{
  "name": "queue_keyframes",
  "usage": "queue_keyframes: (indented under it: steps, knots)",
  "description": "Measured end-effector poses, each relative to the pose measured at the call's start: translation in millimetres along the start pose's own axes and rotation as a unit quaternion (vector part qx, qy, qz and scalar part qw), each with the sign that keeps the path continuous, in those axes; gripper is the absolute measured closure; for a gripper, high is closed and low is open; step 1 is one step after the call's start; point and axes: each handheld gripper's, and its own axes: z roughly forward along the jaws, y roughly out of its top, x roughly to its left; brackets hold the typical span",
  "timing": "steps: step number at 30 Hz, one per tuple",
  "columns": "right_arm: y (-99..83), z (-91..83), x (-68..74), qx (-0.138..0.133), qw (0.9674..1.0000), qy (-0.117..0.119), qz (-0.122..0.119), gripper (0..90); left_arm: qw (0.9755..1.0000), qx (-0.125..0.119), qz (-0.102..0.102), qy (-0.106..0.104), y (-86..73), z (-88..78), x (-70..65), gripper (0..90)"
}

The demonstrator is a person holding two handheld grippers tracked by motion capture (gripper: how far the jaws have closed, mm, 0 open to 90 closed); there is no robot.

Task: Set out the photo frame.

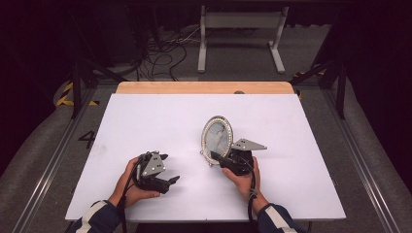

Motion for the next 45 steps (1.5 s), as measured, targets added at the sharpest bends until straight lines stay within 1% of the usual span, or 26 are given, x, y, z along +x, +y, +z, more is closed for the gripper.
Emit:
queue_keyframes:
  steps: [3, 4, 6, 8, 9, 14, 15, 17, 18, 20, 21, 22, 24, 26, 29, 31, 32, 33, 34, 35, 36, 37, 40, 42, 44, 45]
  knots:
    - [1.4, -2.1, -4.1, 0.011, 0.9999, 0.013, 0.001, 75.7, 1.0, 0.003, 0.002, 0.001, -0.9, -1.2, -0.1, 18.7]
    - [1.4, -2.1, -4.1, 0.011, 0.9999, 0.013, 0.001, 75.7, 1.0, 0.003, 0.002, 0.001, -0.9, -1.2, -0.1, 18.7]
    - [2.3, -3.7, -7.3, 0.019, 0.9994, 0.027, 0.006, 78.0, 1.0, 0.004, 0.002, 0.001, -0.7, -1.9, -0.7, 18.6]
    - [2.5, -4.7, -8.9, 0.023, 0.9992, 0.033, 0.006, 78.3, 1.0, 0.003, 0.002, -0.001, 0.1, -1.6, -0.7, 18.5]
    - [2.6, -5.3, -9.9, 0.025, 0.9991, 0.034, 0.002, 78.5, 1.0, 0.004, 0.002, -0.001, 0.4, -1.1, -0.9, 18.4]
    - [2.9, -6.9, -11.8, 0.03, 0.9987, 0.042, 0.001, 78.8, 0.9999, 0.009, 0.006, -0.004, 1.8, 2.6, -0.3, 18.3]
    - [3.5, -7.3, -12.5, 0.032, 0.9985, 0.044, -0.002, 78.8, 1.0, 0.007, 0.003, -0.005, 2.2, 3.5, -0.5, 18.2]
    - [4.1, -8.1, -13.4, 0.036, 0.9982, 0.047, 0.001, 78.9, 0.9999, 0.008, 0.005, -0.006, 3.0, 4.5, 0.2, 18.2]
    - [4.3, -8.3, -13.8, 0.037, 0.9981, 0.048, 0.001, 78.9, 1.0, 0.006, 0.002, -0.007, 3.3, 5.4, 0.1, 18.2]
    - [4.6, -8.5, -14.0, 0.039, 0.9981, 0.048, -0.001, 78.7, 0.9999, 0.008, 0.006, -0.007, 4.9, 7.5, 1.8, 18.2]
    - [4.6, -8.6, -13.9, 0.038, 0.9982, 0.047, -0.002, 77.8, 0.9999, 0.007, 0.004, -0.008, 5.9, 8.9, 2.7, 18.2]
    - [4.5, -8.9, -13.1, 0.039, 0.9984, 0.04, -0.005, 74.2, 0.9999, 0.008, 0.004, -0.009, 7.2, 10.3, 4.5, 18.2]
    - [4.4, -11.0, -12.4, 0.037, 0.9991, 0.022, -0.009, 66.3, 0.9999, 0.004, -0.005, -0.013, 10.4, 14.9, 8.0, 17.2]
    - [4.0, -13.5, -12.2, 0.034, 0.9992, 0.015, -0.012, 63.9, 0.9996, 0.001, -0.007, -0.029, 14.0, 19.3, 11.4, 21.3]
    - [2.7, -18.9, -8.3, 0.037, 0.9989, -0.002, -0.029, 58.4, 0.999, -0.005, -0.014, -0.041, 20.0, 27.7, 15.1, 18.6]
    - [1.8, -21.3, -7.0, 0.038, 0.9987, -0.006, -0.033, 58.1, 0.9989, -0.006, -0.017, -0.044, 21.9, 30.5, 16.1, 15.8]
    - [-0.3, -26.9, -3.2, 0.04, 0.9978, -0.019, -0.05, 57.5, 0.9988, -0.008, -0.019, -0.046, 26.0, 35.7, 18.6, 15.2]
    - [-1.0, -30.1, -1.2, 0.04, 0.997, -0.027, -0.061, 57.5, 0.9988, -0.008, -0.019, -0.046, 26.0, 35.7, 18.6, 15.1]
    - [-1.6, -33.4, 0.4, 0.038, 0.9966, -0.029, -0.066, 57.7, 0.9984, -0.013, -0.02, -0.051, 28.2, 38.2, 20.5, 14.9]
    - [-1.8, -36.4, 1.5, 0.036, 0.9964, -0.03, -0.071, 58.2, 0.998, -0.019, -0.027, -0.055, 30.2, 40.2, 22.6, 14.9]
    - [-1.7, -39.5, 2.6, 0.034, 0.996, -0.033, -0.075, 59.2, 0.9973, -0.031, -0.032, -0.057, 34.1, 44.2, 26.5, 15.1]
    - [-1.7, -39.5, 2.6, 0.034, 0.996, -0.033, -0.075, 59.2, 0.9973, -0.031, -0.032, -0.057, 34.1, 44.2, 26.5, 15.2]
    - [0.2, -47.9, 4.3, 0.023, 0.9954, -0.047, -0.08, 61.1, 0.9959, -0.047, -0.05, -0.059, 40.8, 50.7, 32.0, 15.2]
    - [1.9, -54.0, 3.3, 0.01, 0.996, -0.049, -0.074, 62.5, 0.9952, -0.056, -0.052, -0.061, 44.1, 55.0, 34.5, 15.9]
    - [3.3, -59.4, 2.3, -0.002, 0.9957, -0.056, -0.074, 64.5, 0.9943, -0.062, -0.06, -0.063, 47.4, 59.5, 36.5, 16.5]
    - [4.5, -62.9, 1.4, -0.011, 0.9958, -0.055, -0.073, 66.3, 0.994, -0.065, -0.06, -0.065, 49.0, 61.3, 37.5, 16.8]
